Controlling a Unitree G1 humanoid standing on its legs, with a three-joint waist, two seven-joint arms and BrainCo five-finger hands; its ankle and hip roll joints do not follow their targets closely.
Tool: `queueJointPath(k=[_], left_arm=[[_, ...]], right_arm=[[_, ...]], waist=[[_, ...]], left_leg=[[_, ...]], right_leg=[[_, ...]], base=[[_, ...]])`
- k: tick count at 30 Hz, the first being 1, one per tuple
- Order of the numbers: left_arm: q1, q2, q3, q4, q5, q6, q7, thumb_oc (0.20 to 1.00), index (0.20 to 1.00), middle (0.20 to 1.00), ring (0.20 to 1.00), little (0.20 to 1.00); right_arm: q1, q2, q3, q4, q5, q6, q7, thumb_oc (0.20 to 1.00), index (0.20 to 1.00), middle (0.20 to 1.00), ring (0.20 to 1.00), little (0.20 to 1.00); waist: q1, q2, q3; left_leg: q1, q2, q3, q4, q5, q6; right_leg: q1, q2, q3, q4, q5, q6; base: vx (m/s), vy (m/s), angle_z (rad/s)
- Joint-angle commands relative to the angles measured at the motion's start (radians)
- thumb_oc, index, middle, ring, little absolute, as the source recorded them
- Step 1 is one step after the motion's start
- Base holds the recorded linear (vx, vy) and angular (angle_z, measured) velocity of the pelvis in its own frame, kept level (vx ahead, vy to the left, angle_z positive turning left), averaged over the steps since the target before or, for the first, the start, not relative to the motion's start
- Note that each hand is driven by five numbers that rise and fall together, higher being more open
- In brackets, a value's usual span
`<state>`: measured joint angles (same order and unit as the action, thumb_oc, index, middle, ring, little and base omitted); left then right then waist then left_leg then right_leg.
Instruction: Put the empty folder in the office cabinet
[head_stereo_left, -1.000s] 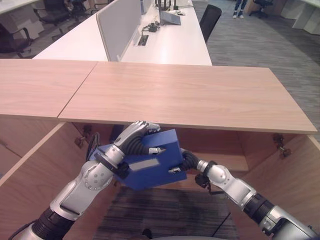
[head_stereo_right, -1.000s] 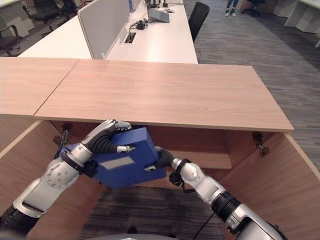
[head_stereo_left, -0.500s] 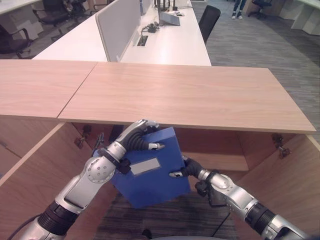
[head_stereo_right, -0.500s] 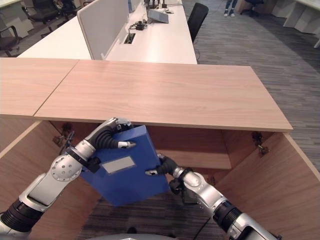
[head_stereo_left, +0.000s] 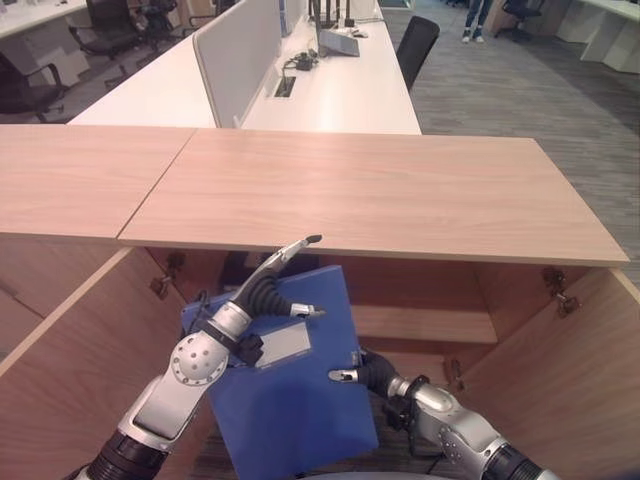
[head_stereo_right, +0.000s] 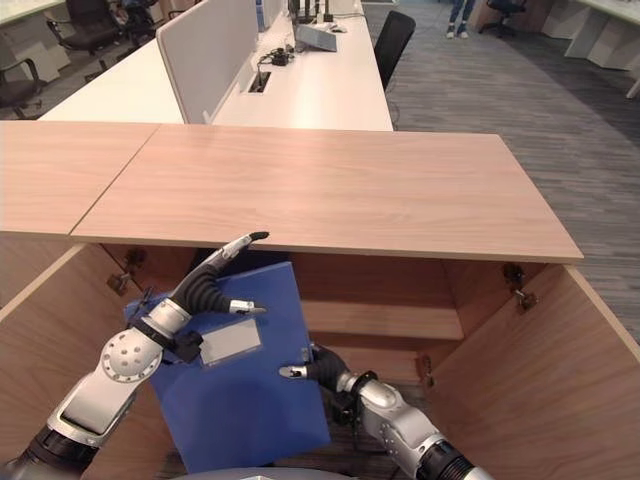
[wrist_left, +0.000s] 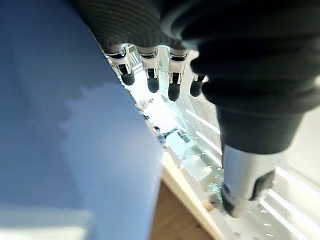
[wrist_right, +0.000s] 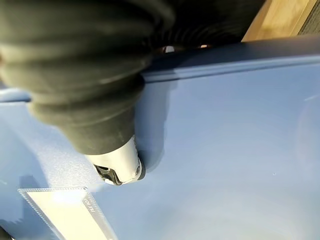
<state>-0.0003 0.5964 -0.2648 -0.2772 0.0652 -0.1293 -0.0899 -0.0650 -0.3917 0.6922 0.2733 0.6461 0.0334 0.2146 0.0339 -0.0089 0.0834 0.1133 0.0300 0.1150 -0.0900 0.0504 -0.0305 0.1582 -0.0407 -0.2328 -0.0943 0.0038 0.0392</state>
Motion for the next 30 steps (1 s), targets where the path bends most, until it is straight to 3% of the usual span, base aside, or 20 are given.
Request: queueJointPath(k=[1, 3, 7, 12, 15, 24, 30], left_arm=[[0.092, 0.055, 0.008, 0.112, 0.129, 0.016, -0.006, 1.0, 1.0, 1.0, 1.0, 1.0], [0.108, 0.057, 0.015, 0.133, 0.134, 0.02, -0.014, 1.0, 1.0, 1.0, 1.0, 1.0], [0.169, 0.089, 0.024, 0.22, 0.193, 0.026, -0.036, 1.0, 1.0, 1.0, 1.0, 1.0], [0.21, 0.075, 0.05, 0.269, 0.156, 0.04, -0.059, 1.0, 1.0, 1.0, 1.0, 1.0], [0.214, 0.081, 0.03, 0.345, 0.254, 0.058, -0.057, 1.0, 1.0, 1.0, 1.0, 1.0], [0.169, 0.016, -0.068, 0.692, 0.439, 0.102, -0.014, 1.0, 1.0, 1.0, 1.0, 1.0], [0.164, -0.106, -0.038, 0.882, 0.318, 0.138, 0.03, 1.0, 1.0, 1.0, 1.0, 1.0]], right_arm=[[-0.031, 0.078, -0.094, -0.002, 0.01, -0.055, 0.003, 0.2, 0.2, 0.2, 0.2, 0.2], [-0.019, 0.077, -0.09, 0.007, -0.022, -0.047, 0.008, 0.2, 0.2, 0.2, 0.2, 0.2], [-0.074, 0.155, -0.112, 0.337, -0.086, -0.05, -0.003, 0.2, 0.2, 0.2, 0.2, 0.2], [-0.029, 0.132, -0.166, 0.425, -0.124, -0.06, -0.009, 0.2, 0.2, 0.2, 0.2, 0.2], [-0.049, 0.152, -0.221, 0.525, -0.139, -0.055, -0.035, 0.2, 0.2, 0.2, 0.2, 0.2], [-0.069, 0.131, -0.289, 0.534, -0.086, -0.06, -0.065, 0.2, 0.2, 0.2, 0.2, 0.2], [-0.077, 0.103, -0.402, 0.445, 0.047, -0.107, -0.118, 0.2, 0.2, 0.2, 0.2, 0.2]], waist=[[0.006, -0.044, 0.004], [0.007, -0.043, 0.008], [0.032, -0.029, 0.038], [0.019, -0.026, 0.052], [0.014, -0.014, 0.06], [0.004, 0.002, 0.068], [-0.008, 0.009, 0.073]], left_leg=[[0.035, -0.015, -0.024, 0.003, -0.125, 0.002], [0.032, -0.015, -0.026, 0.003, -0.124, 0.002], [0.007, -0.016, -0.03, 0.003, -0.113, 0.001], [-0.031, -0.015, -0.034, 0.003, -0.098, 0.001], [-0.047, -0.016, -0.038, 0.003, -0.092, 0.003], [-0.064, -0.016, -0.036, 0.003, -0.088, 0.003], [-0.075, -0.017, -0.035, 0.003, -0.085, 0.004]], right_leg=[[-0.018, -0.017, -0.004, 0.007, -0.032, 0.056], [-0.021, -0.017, -0.005, 0.007, -0.032, 0.056], [-0.043, -0.02, -0.01, 0.007, -0.027, 0.059], [-0.075, -0.019, -0.012, 0.007, -0.021, 0.06], [-0.089, -0.017, -0.013, 0.007, -0.021, 0.06], [-0.107, -0.015, -0.009, 0.007, -0.02, 0.056], [-0.118, -0.016, -0.012, 0.007, -0.022, 0.056]], base=[[0.0, 0.0, 0.0], [0.0, 0.0, 0.0], [-0.03, -0.009, -0.02], [-0.04, -0.021, 0.04], [0.0, -0.002, 0.02], [0.0, 0.0, 0.0], [0.0, 0.0, 0.0]])
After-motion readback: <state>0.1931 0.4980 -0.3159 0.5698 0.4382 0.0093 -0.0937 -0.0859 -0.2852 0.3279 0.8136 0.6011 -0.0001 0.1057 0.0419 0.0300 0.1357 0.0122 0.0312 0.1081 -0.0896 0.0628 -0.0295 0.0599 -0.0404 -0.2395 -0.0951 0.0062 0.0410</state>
